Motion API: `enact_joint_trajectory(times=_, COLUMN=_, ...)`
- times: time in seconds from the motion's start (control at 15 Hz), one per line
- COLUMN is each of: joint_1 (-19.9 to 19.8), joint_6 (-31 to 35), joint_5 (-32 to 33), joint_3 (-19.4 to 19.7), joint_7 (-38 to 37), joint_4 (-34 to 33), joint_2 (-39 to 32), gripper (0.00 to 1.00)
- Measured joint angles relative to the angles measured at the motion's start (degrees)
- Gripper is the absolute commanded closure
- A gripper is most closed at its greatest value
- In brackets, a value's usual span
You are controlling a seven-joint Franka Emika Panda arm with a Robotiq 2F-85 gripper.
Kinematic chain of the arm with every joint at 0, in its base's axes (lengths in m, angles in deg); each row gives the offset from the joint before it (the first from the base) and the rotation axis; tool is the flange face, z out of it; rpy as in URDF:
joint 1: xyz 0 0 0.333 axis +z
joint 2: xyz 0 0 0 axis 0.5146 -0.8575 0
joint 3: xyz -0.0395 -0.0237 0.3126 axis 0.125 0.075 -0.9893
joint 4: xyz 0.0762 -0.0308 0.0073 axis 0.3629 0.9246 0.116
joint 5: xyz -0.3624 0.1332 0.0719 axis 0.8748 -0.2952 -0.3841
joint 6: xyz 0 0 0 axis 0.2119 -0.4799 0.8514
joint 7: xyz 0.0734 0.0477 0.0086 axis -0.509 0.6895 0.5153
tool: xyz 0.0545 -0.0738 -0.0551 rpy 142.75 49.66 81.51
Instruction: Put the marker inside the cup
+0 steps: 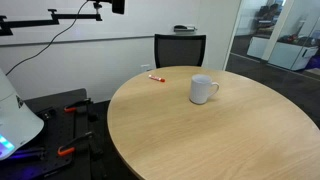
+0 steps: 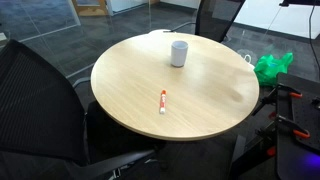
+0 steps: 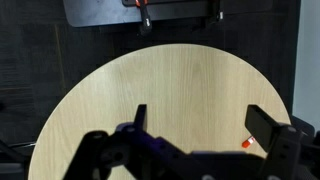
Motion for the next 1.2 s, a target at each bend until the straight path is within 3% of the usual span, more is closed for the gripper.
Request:
enact_joint_trajectory(times=0.8, joint_1=-0.24, joint_6=0.05, joint_5=0.0, joint_3=-0.26, joint_7=-0.03, joint_4=0.0, joint_2=-0.02, gripper=0.0)
enact_joint_trajectory(times=1.2, joint_1=-0.41, joint_6=2.27, joint_5=-0.03, joint_3=-4.08, joint_7=-4.25, joint_4=0.01, joint_2=-0.61, gripper=0.0)
